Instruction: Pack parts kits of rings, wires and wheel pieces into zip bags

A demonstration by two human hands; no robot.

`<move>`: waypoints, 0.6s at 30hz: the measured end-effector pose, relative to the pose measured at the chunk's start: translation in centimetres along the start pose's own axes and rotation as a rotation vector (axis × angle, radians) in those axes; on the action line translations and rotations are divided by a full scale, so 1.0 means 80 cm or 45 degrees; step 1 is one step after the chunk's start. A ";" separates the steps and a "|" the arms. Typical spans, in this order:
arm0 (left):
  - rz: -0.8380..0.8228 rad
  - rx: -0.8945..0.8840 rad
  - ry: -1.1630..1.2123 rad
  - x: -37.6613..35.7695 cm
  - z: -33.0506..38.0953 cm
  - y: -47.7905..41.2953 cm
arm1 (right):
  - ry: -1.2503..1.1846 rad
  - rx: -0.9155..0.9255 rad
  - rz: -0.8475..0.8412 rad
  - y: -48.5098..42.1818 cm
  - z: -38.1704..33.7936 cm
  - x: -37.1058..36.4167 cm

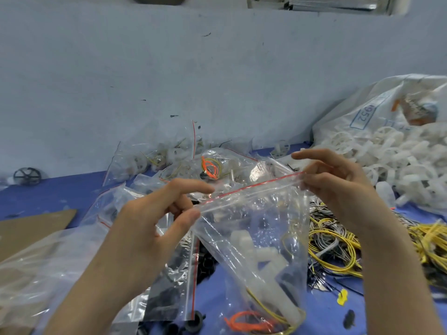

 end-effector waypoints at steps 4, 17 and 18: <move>-0.074 0.002 0.162 -0.008 -0.002 0.004 | -0.129 -0.036 0.066 0.000 0.005 -0.006; -0.013 -0.124 0.107 -0.027 0.027 -0.004 | 0.930 0.007 -0.429 0.025 -0.054 -0.132; -0.013 -0.115 0.118 -0.027 0.027 -0.004 | 0.930 -0.003 -0.440 0.024 -0.053 -0.134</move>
Point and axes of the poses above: each hand's wrist, its own y-axis away from the middle knuckle, its own x-axis out of the back of the hand, z = x × y, the point moved 7 cm from there along -y, towards the middle knuckle, and after that the axes turned 5 degrees about -x, right-handed, at the moved point
